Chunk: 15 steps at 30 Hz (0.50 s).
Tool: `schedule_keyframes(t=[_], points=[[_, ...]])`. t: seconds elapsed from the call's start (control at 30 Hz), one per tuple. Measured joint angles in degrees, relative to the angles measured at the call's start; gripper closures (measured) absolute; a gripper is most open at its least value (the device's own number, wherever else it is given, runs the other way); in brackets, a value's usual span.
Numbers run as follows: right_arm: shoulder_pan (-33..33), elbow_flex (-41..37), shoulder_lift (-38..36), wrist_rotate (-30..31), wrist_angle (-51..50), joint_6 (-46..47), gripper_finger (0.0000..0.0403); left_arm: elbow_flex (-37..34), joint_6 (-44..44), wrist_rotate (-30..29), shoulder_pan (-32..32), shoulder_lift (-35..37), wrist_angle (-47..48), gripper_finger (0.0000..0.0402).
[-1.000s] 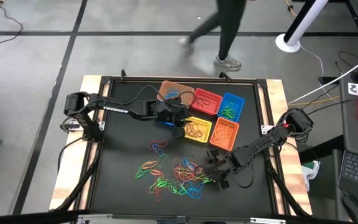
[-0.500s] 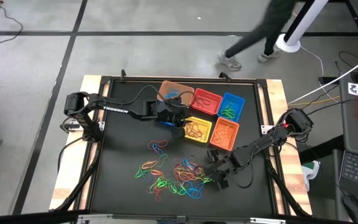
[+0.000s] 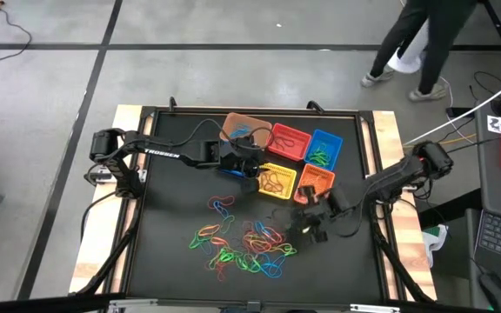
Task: Sort rubber bands into baskets
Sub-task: Put the green rubber band into the right blue basket
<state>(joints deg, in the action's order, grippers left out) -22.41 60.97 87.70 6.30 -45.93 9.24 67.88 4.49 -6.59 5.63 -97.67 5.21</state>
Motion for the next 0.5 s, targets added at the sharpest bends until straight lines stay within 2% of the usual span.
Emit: schedule_keyframes(t=[0.23,0.5], points=[[6.93,2.12,-8.66,7.19,-8.99,-5.78,0.0398,0.00,0.16,0.00,0.00,0.00,0.14,0.0292],[21.09,2.12,-13.72,13.55,-16.12,-11.69,0.0395,0.00,1.44,0.02,0.00,0.00,0.21,0.0292]])
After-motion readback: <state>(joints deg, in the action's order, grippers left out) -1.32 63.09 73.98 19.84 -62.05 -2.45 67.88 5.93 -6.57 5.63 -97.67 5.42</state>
